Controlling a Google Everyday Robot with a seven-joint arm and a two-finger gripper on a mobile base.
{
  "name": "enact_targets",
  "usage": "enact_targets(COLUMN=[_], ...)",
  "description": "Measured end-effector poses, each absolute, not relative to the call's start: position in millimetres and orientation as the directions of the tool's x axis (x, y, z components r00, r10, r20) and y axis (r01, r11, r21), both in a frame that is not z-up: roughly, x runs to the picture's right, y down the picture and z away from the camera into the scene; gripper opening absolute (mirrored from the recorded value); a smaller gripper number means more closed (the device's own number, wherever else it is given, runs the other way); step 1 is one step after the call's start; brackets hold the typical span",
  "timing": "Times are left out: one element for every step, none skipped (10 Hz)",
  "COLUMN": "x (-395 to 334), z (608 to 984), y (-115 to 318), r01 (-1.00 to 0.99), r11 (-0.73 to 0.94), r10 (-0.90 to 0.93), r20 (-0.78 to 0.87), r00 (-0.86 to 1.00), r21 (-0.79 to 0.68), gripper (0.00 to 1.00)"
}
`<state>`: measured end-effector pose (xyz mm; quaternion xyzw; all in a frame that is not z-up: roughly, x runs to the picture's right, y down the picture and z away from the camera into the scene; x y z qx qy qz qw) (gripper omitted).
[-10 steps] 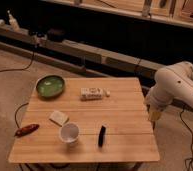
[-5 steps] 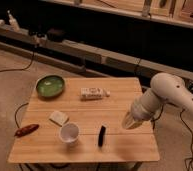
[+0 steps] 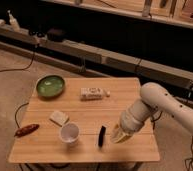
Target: Knock the eraser over
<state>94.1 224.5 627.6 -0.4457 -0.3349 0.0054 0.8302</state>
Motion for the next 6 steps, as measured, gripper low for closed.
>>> enact_targets(x=[94.2, 92.9, 93.0, 92.9, 93.9, 98.4], z=[627.6, 627.7, 627.7, 628.0, 630.9, 634.1], y=[224.4, 224.1, 224.3, 226.4, 235.3, 248.2], r01=[0.289, 0.292, 0.292, 0.294, 0.297, 0.288], r11=[0.603, 0.602, 0.602, 0.598, 0.586, 0.564], r10=[0.308, 0.306, 0.307, 0.309, 0.314, 0.321], r20=[0.551, 0.553, 0.553, 0.553, 0.549, 0.526], r00=[0.776, 0.775, 0.775, 0.774, 0.775, 0.787], r21=[-0.744, -0.743, -0.743, -0.745, -0.754, -0.774], gripper=[0.0, 0.0, 0.0, 0.0, 0.0, 0.0])
